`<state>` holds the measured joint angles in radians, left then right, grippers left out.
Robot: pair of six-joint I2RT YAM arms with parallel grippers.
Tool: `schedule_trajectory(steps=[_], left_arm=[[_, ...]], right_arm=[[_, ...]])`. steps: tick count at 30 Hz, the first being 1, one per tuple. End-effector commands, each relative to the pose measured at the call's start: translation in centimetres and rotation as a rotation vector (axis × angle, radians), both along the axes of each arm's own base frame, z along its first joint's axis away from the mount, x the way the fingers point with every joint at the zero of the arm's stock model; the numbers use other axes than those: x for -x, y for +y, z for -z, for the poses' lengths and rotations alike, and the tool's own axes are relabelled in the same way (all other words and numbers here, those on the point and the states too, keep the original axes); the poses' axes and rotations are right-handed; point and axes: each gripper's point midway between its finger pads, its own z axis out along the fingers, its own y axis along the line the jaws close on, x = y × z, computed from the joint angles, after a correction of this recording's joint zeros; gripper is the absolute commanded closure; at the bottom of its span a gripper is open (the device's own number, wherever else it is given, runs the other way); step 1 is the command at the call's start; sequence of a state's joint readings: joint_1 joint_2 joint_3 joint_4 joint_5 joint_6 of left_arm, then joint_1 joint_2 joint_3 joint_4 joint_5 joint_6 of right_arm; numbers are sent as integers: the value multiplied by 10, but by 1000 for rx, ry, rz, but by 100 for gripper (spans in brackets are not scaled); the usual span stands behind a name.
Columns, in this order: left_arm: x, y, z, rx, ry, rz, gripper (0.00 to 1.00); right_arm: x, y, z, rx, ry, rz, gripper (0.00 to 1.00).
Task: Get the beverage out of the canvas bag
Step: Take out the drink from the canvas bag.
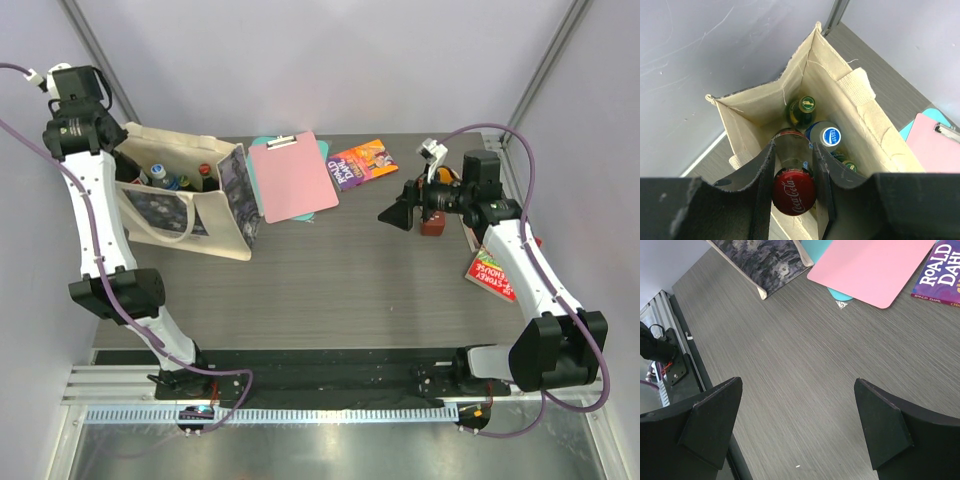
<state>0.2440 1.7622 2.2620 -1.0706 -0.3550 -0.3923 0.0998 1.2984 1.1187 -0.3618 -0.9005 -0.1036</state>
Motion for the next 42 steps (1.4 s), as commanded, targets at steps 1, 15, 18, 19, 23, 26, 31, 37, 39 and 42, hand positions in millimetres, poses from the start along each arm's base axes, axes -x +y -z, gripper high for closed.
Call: schedule_trajectory(steps=[1, 15, 18, 19, 23, 26, 31, 37, 39, 42], left_arm=[[21, -16, -128, -49, -418, 16, 100], [24, -34, -159, -16, -525, 79, 100], [22, -40, -161, -6, -538, 101, 100], [21, -42, -162, -3, -542, 107, 100], [19, -49, -167, 6, -563, 133, 100], [17, -52, -167, 11, -567, 143, 100], [16, -53, -166, 13, -563, 147, 100], [24, -50, -170, -10, -564, 127, 100], [25, -48, -169, -18, -557, 120, 100], [31, -45, -170, -34, -552, 102, 100]], right_arm=[[-3, 8, -25, -12, -83, -36, 0], [-4, 24, -32, -15, -100, -90, 0], [-5, 30, -33, -17, -103, -105, 0], [-6, 30, -34, -17, -104, -105, 0], [-6, 35, -35, -17, -104, -119, 0], [-5, 37, -35, -18, -104, -125, 0], [-5, 40, -35, -17, -106, -132, 0], [-4, 42, -35, -16, -105, -138, 0], [-4, 43, -33, -16, -102, -141, 0], [-4, 43, -33, -15, -101, -142, 0]])
